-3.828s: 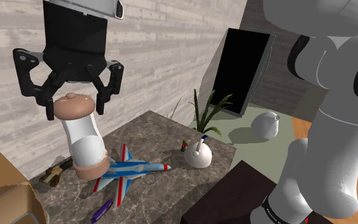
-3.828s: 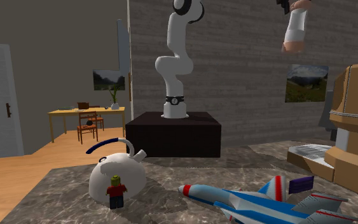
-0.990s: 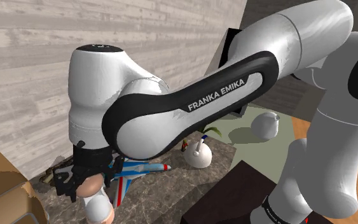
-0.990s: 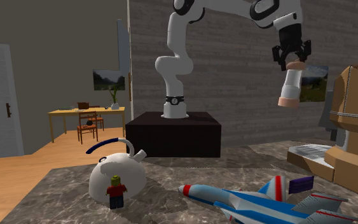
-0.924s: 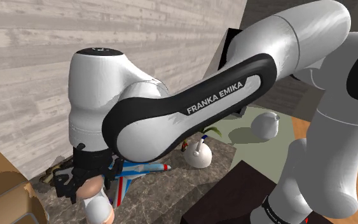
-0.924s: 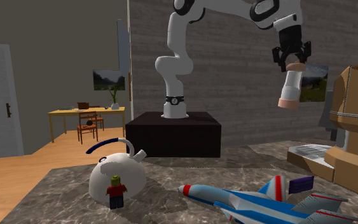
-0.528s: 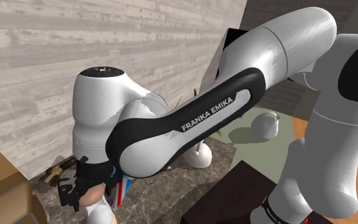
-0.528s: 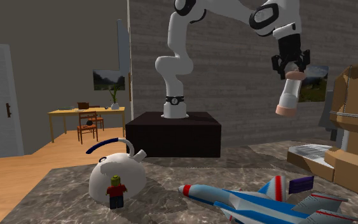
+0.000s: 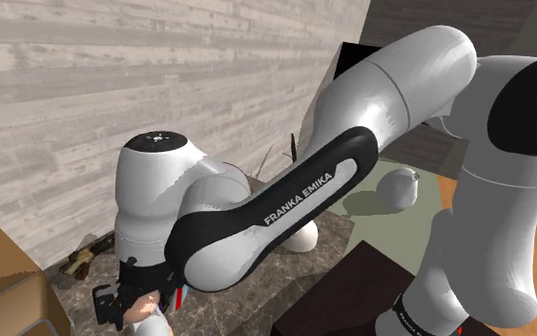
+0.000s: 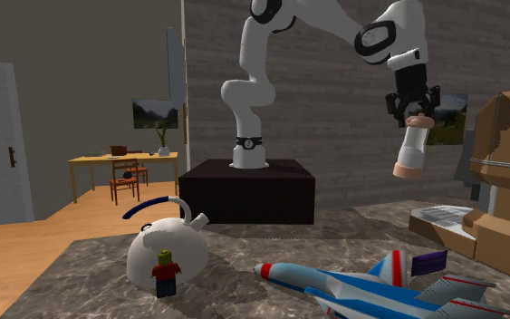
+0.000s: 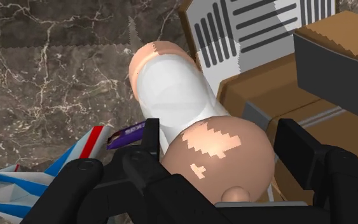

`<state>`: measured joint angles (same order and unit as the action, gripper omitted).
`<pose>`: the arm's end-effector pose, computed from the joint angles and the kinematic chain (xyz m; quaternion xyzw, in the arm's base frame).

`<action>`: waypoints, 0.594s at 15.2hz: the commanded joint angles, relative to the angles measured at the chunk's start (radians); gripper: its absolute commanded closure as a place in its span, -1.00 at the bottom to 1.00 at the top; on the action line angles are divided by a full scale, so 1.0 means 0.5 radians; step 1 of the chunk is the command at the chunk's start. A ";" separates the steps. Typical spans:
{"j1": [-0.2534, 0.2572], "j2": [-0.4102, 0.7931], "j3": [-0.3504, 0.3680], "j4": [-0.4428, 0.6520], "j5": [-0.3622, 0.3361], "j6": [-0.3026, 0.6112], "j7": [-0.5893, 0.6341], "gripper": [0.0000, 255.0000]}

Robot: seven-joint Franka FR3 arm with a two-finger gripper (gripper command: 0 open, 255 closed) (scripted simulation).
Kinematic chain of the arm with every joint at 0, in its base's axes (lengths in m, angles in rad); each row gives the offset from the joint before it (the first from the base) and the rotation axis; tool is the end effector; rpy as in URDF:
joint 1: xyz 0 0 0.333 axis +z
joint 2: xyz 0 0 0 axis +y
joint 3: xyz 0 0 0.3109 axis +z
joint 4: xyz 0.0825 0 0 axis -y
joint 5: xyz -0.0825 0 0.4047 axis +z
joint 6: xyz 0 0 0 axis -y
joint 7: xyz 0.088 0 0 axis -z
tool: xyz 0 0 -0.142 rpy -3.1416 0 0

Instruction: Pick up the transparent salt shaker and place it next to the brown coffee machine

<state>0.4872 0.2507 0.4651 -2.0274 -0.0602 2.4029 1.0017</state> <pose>0.3669 0.5052 0.2996 -0.9964 0.0145 -0.0152 0.0819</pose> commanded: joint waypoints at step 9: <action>0.043 0.178 -0.054 -0.065 -0.114 0.230 0.062 1.00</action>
<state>0.5071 0.3302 0.4416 -2.0591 -0.1113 2.5074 1.0309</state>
